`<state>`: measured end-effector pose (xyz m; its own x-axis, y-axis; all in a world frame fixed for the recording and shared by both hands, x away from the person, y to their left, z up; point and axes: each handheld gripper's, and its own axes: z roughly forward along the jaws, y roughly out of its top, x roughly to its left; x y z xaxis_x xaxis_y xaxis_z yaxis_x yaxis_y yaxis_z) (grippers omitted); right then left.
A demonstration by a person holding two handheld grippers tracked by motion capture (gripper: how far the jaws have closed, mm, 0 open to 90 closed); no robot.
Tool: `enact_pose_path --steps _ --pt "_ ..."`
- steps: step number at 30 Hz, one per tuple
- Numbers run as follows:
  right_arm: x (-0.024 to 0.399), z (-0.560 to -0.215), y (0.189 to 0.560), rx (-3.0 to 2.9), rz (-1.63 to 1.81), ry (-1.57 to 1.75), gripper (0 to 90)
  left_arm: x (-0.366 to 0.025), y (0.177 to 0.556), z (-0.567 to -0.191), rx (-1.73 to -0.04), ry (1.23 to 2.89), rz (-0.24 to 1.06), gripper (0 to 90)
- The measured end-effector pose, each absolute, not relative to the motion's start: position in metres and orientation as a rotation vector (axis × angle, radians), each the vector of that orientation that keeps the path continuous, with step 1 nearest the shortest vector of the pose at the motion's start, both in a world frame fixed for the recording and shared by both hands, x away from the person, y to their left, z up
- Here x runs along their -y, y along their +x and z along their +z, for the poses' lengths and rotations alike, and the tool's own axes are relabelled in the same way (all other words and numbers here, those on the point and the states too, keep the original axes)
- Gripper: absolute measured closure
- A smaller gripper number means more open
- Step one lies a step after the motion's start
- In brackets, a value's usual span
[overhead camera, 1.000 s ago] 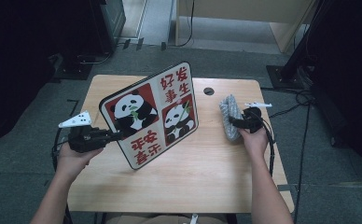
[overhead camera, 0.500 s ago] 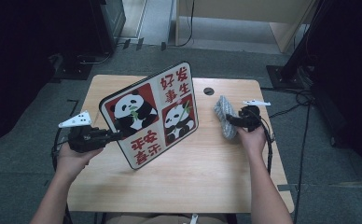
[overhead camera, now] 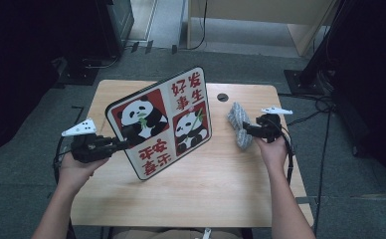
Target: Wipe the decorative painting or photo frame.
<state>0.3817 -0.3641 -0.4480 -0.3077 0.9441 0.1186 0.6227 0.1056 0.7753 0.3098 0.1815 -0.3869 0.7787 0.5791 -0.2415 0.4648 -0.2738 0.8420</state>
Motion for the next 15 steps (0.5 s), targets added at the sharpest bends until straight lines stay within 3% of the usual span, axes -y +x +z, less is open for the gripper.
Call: enact_pose_path --steps 7,15 --pt "0.36 -0.438 0.362 -1.991 1.097 1.499 36.1 -0.185 0.31 -0.388 -0.812 1.919 0.174 63.3" --pt "0.355 -0.441 0.344 -2.047 1.122 1.471 37.6 -0.189 0.312 -0.389 -0.856 1.92 0.192 62.1"
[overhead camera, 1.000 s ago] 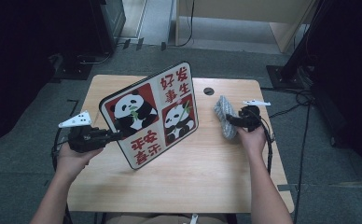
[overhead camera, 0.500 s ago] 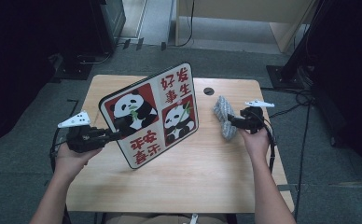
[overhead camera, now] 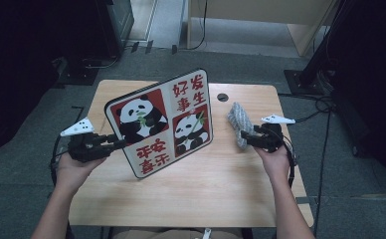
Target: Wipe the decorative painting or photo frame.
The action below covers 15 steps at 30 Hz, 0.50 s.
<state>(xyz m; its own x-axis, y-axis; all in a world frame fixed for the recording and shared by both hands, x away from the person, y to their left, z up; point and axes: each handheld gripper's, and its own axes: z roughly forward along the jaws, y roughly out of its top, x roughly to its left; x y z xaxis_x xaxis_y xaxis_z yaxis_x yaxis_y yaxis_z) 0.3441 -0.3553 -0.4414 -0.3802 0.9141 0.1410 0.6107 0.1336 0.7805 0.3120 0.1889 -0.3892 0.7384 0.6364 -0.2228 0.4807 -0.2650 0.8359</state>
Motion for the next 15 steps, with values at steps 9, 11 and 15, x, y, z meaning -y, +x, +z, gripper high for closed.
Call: enact_pose_path --steps 9,11,15 --pt "0.352 -0.444 0.333 -2.047 1.17 1.435 37.6 -0.193 0.317 -0.394 -0.918 1.915 0.206 61.2" --pt "0.349 -0.443 0.331 -2.054 1.177 1.422 37.6 -0.194 0.318 -0.395 -0.928 1.914 0.204 61.3" --pt "0.342 -0.442 0.327 -2.076 1.174 1.392 37.7 -0.195 0.321 -0.398 -0.938 1.911 0.199 60.9"
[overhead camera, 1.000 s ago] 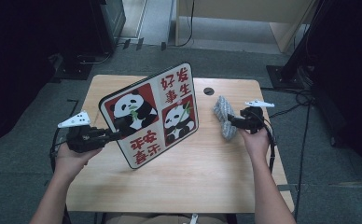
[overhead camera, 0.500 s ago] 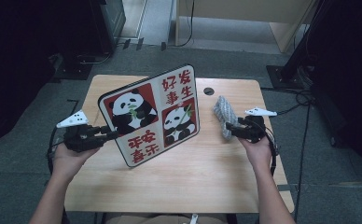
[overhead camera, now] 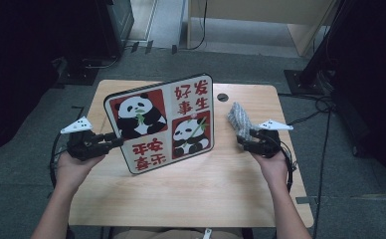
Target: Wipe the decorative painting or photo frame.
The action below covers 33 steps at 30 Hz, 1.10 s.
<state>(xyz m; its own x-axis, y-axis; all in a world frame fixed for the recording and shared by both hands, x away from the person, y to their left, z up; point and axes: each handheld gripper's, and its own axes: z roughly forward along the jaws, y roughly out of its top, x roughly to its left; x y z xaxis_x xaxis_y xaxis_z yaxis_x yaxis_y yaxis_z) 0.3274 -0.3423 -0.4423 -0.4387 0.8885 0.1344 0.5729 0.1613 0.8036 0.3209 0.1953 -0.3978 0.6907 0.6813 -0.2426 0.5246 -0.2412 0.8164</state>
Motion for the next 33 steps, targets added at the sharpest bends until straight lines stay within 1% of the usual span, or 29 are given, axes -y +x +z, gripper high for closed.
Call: enact_pose_path --steps 13,33 --pt "0.335 -0.443 0.319 -2.102 1.182 1.347 39.5 -0.199 0.332 -0.404 -0.999 1.893 0.203 60.7" --pt "0.334 -0.447 0.318 -2.12 1.189 1.332 39.5 -0.198 0.338 -0.407 -1.024 1.904 0.213 59.9"
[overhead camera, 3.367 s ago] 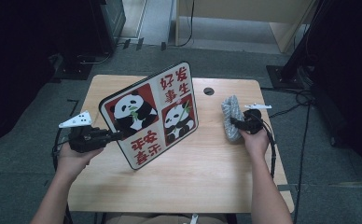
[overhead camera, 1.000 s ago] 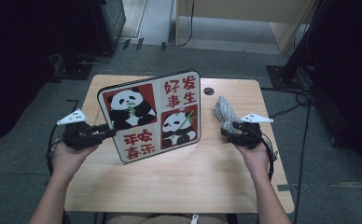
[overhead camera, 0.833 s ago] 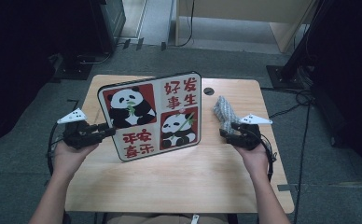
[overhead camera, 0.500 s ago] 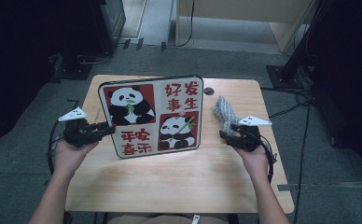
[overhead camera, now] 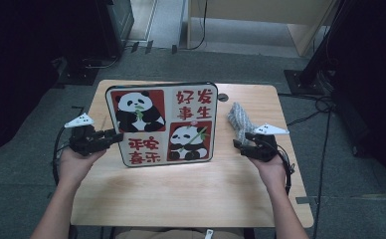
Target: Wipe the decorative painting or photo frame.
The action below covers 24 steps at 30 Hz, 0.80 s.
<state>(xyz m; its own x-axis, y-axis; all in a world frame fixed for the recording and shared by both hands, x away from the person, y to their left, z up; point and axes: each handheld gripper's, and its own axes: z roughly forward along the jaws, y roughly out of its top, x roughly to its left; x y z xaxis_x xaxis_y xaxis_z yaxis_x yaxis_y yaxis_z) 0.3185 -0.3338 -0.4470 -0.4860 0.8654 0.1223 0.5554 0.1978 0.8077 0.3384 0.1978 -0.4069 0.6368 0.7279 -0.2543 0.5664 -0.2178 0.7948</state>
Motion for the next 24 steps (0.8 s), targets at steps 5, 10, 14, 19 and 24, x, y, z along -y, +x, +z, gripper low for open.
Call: enact_pose_path --steps 5,10,14,19,24 --pt "0.335 -0.448 0.319 -2.119 1.185 1.33 39.6 -0.201 0.336 -0.407 -1.02 1.903 0.217 56.2" --pt "0.338 -0.448 0.319 -2.109 1.183 1.334 39.5 -0.204 0.33 -0.404 -0.993 1.937 0.248 53.1" --pt "0.34 -0.449 0.319 -2.104 1.179 1.33 39.6 -0.209 0.327 -0.404 -0.994 1.95 0.271 50.1" --pt "0.342 -0.449 0.32 -2.091 1.182 1.321 39.6 -0.216 0.326 -0.406 -0.992 1.959 0.289 46.2" --pt "0.344 -0.449 0.32 -2.085 1.183 1.323 39.6 -0.224 0.328 -0.412 -1.012 1.951 0.297 43.0"
